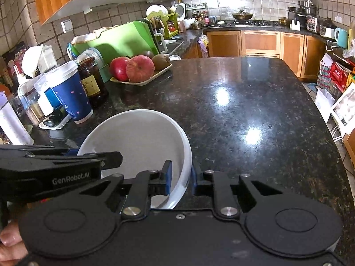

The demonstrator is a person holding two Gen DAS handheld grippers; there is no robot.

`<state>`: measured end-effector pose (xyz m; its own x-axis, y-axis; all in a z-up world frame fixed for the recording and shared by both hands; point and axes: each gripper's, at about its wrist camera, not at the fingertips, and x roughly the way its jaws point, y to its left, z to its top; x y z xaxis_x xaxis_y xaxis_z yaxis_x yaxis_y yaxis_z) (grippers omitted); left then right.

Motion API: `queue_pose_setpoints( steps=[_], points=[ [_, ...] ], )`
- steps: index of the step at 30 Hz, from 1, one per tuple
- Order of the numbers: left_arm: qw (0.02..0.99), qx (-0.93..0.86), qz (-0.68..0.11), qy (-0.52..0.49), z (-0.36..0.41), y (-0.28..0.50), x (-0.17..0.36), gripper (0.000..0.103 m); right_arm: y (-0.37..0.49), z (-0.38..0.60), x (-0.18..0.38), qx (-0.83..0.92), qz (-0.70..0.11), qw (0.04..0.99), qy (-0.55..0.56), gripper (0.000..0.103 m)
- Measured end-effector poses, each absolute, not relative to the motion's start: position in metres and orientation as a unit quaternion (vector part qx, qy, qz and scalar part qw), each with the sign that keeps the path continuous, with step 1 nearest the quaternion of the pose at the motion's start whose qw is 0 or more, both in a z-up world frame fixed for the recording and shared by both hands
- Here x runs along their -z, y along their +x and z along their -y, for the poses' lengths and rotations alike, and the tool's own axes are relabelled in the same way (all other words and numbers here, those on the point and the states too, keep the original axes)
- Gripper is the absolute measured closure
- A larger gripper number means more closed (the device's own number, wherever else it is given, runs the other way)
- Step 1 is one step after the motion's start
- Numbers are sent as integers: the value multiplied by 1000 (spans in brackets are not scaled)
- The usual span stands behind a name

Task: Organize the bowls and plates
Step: 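Lower the white bowls with both tools onto the red plate stack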

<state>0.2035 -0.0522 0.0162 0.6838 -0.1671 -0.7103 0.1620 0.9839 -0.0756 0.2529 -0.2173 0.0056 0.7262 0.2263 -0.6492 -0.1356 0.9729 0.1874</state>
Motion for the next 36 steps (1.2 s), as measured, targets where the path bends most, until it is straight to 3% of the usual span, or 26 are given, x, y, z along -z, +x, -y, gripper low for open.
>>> queue_pose_setpoints(
  steps=[22,36],
  points=[
    [934,-17,-356,-35,35,141,-46,67,210,207,-36,-207,-320,924,33,84],
    [928,-48,-366,-41,-47,111,-48,67,183,124,-48,-244,-318,916,9,84]
  ],
)
